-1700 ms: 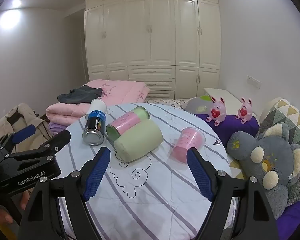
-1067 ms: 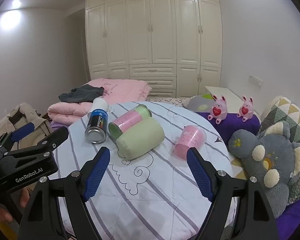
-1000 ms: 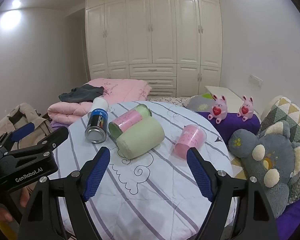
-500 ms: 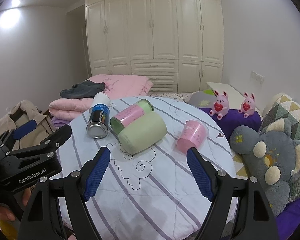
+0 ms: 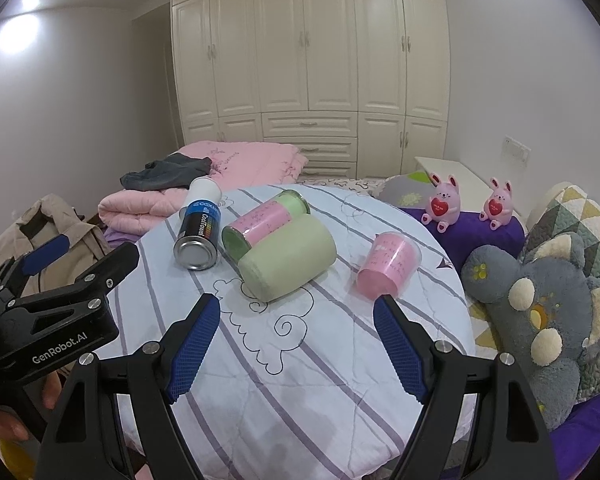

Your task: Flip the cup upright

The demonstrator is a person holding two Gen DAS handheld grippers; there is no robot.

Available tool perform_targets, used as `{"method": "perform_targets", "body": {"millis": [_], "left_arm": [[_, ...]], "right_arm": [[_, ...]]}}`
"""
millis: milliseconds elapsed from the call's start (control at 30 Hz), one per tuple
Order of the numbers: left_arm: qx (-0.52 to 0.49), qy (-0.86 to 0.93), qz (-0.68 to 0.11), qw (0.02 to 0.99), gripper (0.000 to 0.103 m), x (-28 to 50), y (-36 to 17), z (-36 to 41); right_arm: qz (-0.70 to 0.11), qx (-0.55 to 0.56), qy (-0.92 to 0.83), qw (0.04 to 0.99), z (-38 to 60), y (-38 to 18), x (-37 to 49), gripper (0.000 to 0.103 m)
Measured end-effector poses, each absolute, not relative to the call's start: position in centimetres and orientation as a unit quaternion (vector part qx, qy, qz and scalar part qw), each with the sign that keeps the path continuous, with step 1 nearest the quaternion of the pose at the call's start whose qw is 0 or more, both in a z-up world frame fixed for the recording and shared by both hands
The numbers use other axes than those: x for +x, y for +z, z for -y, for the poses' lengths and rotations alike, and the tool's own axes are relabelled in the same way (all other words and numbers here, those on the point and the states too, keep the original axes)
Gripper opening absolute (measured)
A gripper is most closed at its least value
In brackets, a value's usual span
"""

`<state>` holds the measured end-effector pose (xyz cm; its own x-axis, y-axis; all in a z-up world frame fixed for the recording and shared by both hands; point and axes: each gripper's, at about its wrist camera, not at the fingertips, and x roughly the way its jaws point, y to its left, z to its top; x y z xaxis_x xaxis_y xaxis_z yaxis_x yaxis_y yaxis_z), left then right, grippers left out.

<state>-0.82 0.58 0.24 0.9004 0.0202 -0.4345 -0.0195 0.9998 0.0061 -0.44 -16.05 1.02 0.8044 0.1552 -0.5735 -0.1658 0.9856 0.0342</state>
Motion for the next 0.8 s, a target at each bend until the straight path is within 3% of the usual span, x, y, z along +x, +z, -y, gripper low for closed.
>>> {"method": "perform_targets", "body": {"millis": [800], "left_arm": [[0.001,0.012,-0.238,0.971,0.103,-0.20,-0.33,-0.59]], "right_arm": [[-0.322,-0.013,0.083,0.943,15.81,0.67,0.10,0.081]]}}
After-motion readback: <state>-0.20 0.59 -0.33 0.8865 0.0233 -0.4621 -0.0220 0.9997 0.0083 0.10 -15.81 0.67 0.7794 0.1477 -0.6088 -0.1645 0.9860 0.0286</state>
